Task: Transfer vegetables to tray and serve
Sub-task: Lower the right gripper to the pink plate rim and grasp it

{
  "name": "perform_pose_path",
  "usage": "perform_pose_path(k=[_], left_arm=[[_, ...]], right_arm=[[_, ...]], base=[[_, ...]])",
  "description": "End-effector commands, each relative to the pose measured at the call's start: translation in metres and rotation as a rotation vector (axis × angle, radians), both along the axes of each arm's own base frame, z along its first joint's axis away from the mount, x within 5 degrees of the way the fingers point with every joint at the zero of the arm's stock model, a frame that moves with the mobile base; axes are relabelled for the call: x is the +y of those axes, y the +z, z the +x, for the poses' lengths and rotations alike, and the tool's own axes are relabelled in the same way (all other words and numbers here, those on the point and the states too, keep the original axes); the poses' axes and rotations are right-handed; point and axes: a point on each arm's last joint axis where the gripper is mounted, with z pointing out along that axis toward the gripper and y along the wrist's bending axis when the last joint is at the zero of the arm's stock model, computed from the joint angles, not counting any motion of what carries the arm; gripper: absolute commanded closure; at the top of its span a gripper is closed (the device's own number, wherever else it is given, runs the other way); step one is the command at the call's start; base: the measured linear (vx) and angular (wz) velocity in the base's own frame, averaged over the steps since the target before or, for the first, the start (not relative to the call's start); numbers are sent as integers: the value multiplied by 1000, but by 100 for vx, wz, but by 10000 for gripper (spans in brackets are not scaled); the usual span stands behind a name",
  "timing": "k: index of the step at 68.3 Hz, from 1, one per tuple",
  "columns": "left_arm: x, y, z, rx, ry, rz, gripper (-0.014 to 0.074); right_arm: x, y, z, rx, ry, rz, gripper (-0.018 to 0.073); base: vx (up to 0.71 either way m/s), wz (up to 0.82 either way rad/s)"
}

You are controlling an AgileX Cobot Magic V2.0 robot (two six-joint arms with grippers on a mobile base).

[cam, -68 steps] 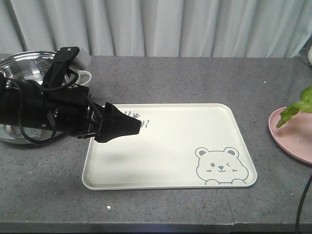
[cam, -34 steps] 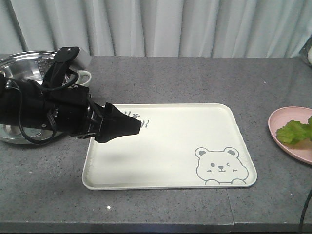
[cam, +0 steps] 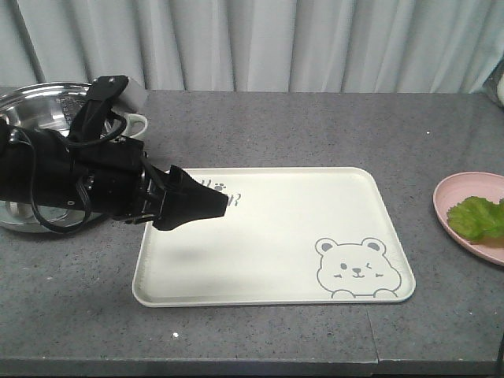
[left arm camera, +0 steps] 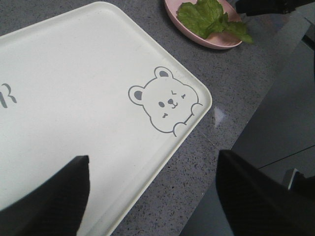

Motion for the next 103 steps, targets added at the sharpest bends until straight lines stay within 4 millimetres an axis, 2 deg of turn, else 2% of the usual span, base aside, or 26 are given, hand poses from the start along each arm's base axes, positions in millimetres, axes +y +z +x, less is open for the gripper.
perform_pose_path(k=[1, 13, 21, 48, 72, 81, 103], left_arm=[[-1, 19, -3, -40, 19, -71, 73], [-1, 19, -3, -40, 19, -71, 73], [-1, 19, -3, -40, 19, -71, 73], [-1, 19, -3, -40, 19, -71, 73], [-1, 19, -3, -40, 19, -71, 73], [-1, 19, -3, -40, 19, -71, 73], [-1, 19, -3, -40, 19, -71, 73]], right_arm=[[-6, 33, 2, -69, -39, -57, 66], [-16, 51, 2, -38, -108, -127, 96], [-20, 51, 2, -18, -118, -160, 125], [-35, 9, 20, 74, -108, -137, 178], [-47, -14, 32, 75, -125, -160, 187], [-49, -20, 35, 71, -130, -167, 240], [-50, -21, 36, 67, -122, -180, 454]], base=[[0, 0], [0, 0], [0, 0], [0, 0], [0, 0], [0, 0], [0, 0]])
